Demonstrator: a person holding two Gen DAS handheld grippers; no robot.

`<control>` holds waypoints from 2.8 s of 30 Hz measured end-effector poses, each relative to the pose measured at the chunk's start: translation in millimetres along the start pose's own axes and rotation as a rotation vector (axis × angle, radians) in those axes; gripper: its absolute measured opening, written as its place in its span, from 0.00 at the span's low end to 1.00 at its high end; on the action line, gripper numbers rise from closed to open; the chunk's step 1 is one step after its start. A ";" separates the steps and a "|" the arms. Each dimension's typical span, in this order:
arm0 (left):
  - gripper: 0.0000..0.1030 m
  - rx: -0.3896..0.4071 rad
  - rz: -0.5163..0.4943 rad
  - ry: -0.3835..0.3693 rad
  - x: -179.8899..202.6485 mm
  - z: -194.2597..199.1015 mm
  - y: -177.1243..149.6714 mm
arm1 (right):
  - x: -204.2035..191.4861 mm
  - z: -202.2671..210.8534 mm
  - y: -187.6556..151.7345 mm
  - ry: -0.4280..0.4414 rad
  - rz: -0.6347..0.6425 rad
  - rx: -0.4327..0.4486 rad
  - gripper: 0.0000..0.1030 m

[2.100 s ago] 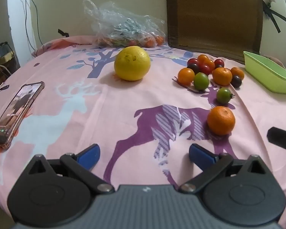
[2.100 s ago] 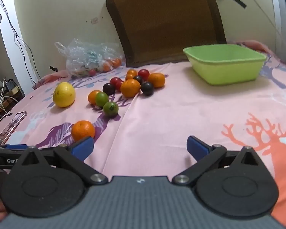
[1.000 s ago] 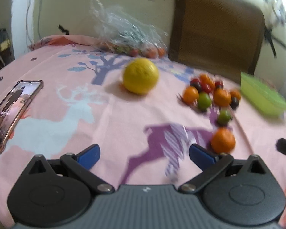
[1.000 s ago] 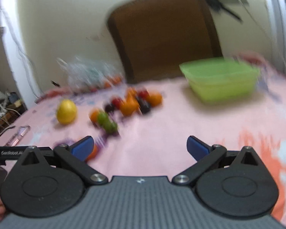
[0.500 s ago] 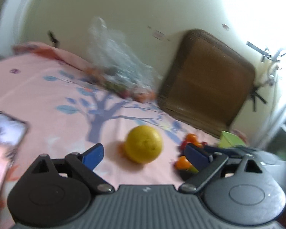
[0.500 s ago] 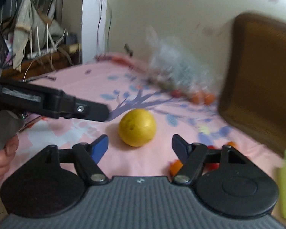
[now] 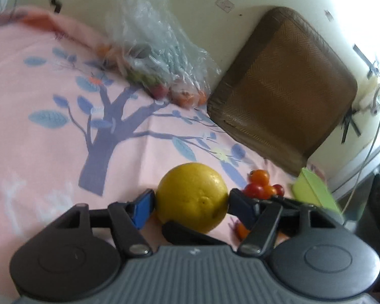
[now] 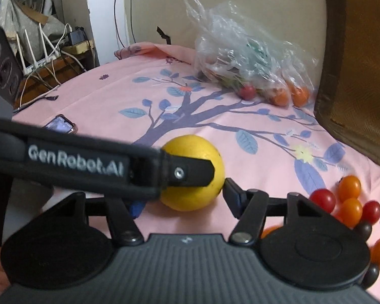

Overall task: Organize fruits
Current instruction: 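Close the right and left grippers together around the yellow grapefruit, then carry the grapefruit into the green bowl and open both grippers, then withdraw both tools from the bowl back toward the fruit pile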

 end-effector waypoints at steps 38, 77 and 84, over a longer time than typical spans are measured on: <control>0.70 -0.197 -0.393 -0.141 342.4 -180.4 -96.9 | 278.7 198.8 -105.9 -0.438 -0.268 0.362 0.71; 0.76 0.137 -0.460 0.081 126.6 23.0 -164.6 | 114.1 196.6 -125.4 -0.236 -0.262 0.434 0.51; 0.77 0.202 -0.427 0.070 119.7 35.2 -159.8 | 104.2 195.1 -124.9 -0.251 -0.204 0.436 0.51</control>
Point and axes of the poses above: each gripper's, at about its wrist camera, not at the fingertips, and z roughly against the way its jaws point, x to its right, y to its top, the point moved 10 cm from there along -z, roughly the way its jaws point, and after that the axes turned 3 degrees about y, right-handed, at the moved point
